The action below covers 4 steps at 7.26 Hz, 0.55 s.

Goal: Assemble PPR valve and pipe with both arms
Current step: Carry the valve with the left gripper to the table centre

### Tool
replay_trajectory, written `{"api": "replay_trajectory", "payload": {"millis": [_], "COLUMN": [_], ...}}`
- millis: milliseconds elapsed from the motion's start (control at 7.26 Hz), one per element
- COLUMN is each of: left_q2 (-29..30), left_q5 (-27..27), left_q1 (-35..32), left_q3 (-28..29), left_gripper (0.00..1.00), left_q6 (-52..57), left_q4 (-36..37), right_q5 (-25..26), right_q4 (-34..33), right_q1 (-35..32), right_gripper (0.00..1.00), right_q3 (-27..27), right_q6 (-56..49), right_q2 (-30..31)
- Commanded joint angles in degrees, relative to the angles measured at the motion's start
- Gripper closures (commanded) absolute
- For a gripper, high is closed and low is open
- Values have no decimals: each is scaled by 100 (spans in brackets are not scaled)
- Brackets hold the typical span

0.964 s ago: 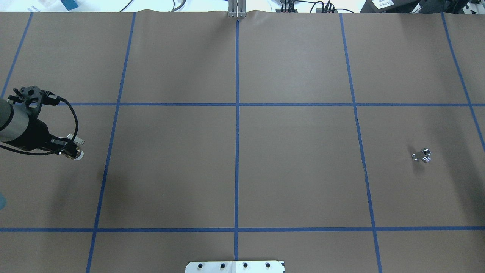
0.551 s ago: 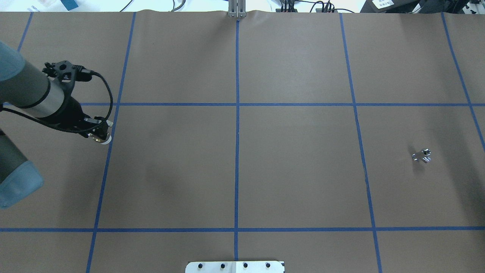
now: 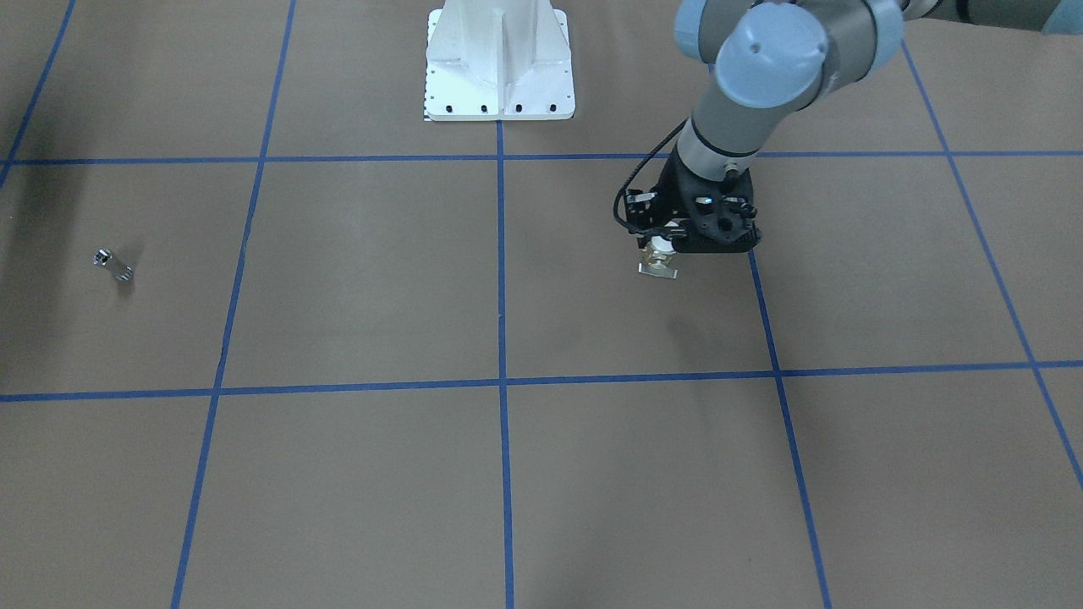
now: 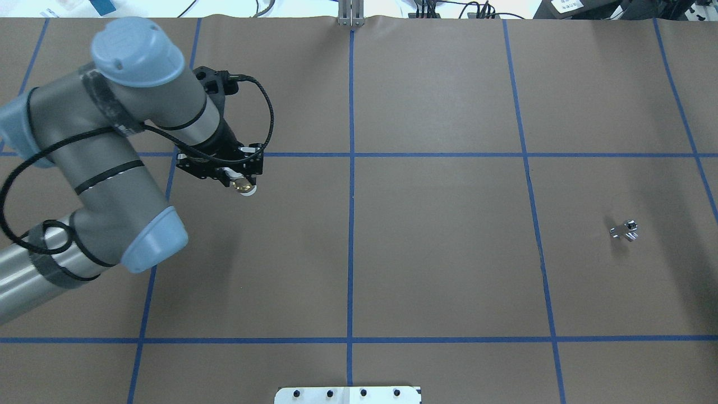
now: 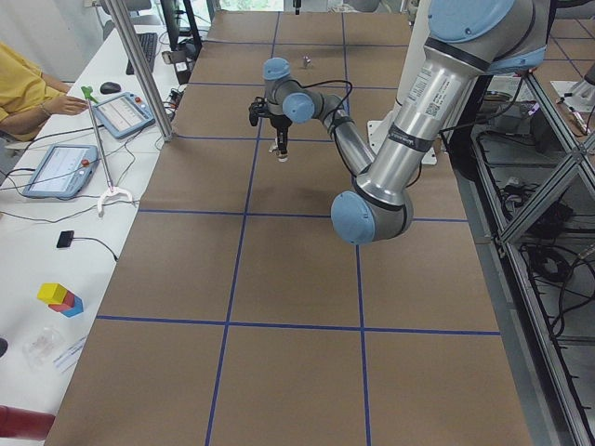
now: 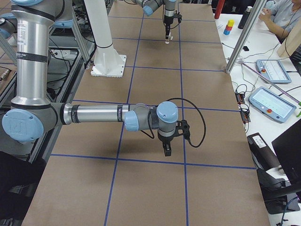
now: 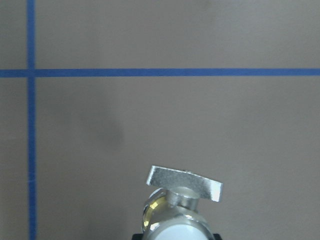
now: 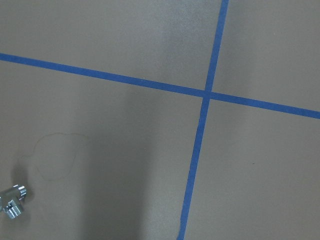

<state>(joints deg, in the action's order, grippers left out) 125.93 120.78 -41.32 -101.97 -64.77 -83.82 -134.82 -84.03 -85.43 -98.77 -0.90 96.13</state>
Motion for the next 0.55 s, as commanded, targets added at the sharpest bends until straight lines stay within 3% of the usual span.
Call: {"api": "replay_trajectory", "payload": {"millis": [0,413], "left_q2": [929,1784], "left_q5": [-318,-722], "left_q1": [351,721], "left_q3": [964,2152], "left_gripper": [100,100], "left_q6": [-694,-1292], "left_q4": [-46,-588], "right_q5": [0,0], "right_q4": [1,1], "right_q1": [9,0], "right_gripper": [0,0], "right_q3": [15,-11], "right_q6": [11,55], "right_q2": [-24,-24]}}
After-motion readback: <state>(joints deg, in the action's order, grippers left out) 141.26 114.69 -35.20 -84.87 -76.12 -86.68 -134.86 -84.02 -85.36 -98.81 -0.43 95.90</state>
